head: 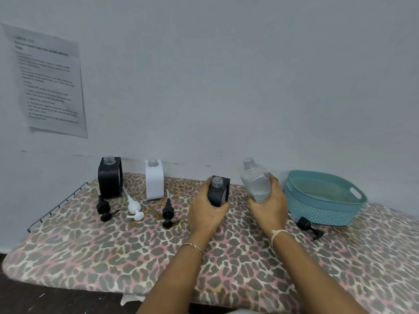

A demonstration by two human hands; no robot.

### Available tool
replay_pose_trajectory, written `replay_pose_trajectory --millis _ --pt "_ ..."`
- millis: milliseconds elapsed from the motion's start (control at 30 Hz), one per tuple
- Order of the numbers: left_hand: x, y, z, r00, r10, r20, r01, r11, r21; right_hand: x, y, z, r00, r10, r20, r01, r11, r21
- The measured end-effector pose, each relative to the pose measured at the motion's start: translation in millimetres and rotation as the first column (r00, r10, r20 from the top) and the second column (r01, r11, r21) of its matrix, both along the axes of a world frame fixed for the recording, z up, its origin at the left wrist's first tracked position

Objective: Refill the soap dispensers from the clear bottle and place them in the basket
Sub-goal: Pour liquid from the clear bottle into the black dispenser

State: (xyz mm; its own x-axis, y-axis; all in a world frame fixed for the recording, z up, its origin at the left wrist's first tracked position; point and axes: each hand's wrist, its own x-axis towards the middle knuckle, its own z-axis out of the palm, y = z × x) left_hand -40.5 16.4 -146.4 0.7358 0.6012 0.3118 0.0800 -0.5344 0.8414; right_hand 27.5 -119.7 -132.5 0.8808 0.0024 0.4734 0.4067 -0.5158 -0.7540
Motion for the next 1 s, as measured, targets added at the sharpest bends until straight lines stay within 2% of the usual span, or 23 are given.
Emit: replay_pose_trajectory --millis 233,367,467,700,1000 --pt "7 1 -4 0.995 0.081 -0.061 -0.077 0.995 0.058 -3 -4 2 0.997 0.067 0.047 -0.05 0.955 -0.291" --pt "10 0 -5 0.991 0.103 -0.088 -0.102 0.995 0.018 -6 -4 4 0.995 0.084 0.062 -0.05 0.905 -0.422" --pt "12 1 -4 0.992 0.089 -0.086 -0.091 0.996 -0.014 -4 -3 5 0.993 0.086 0.08 -0.039 0.885 -0.464" --pt "13 15 -2 0.994 -0.093 -0.06 0.091 0.995 -0.039 0 -7 10 0.994 0.063 0.092 0.0 0.827 -0.562" --pt "12 15 0 0.992 -0.123 -0.041 0.12 0.991 -0.056 1 -7 15 0.994 0.071 0.087 -0.001 0.778 -0.629"
